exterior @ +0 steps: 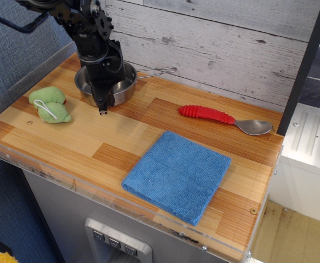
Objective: Hold the tea pan from left edge of the table and place it on top of the blue cloth.
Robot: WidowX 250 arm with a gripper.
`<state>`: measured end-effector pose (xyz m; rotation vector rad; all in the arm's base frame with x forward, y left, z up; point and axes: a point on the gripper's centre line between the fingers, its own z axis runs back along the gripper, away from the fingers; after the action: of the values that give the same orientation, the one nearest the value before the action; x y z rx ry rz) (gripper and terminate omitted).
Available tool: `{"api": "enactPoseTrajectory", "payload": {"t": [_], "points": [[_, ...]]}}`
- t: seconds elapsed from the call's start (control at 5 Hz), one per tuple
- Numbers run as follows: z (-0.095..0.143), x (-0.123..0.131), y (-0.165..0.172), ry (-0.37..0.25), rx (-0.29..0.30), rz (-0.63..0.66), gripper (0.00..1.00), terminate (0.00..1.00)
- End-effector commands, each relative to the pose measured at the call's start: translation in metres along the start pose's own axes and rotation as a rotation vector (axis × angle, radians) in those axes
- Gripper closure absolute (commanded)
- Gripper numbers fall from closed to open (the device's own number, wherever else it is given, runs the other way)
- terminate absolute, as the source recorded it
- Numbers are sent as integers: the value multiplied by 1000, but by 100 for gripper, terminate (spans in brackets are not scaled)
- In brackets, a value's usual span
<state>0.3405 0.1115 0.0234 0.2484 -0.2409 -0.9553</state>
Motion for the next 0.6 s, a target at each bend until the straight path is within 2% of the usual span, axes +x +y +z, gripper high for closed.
{"api": "enactPoseTrajectory", "payload": {"t": [0.0,0.4], "points": [[45,4,8,-21,115,-44,100,0],[87,11,-6,-37,160,-159,100,0]]}}
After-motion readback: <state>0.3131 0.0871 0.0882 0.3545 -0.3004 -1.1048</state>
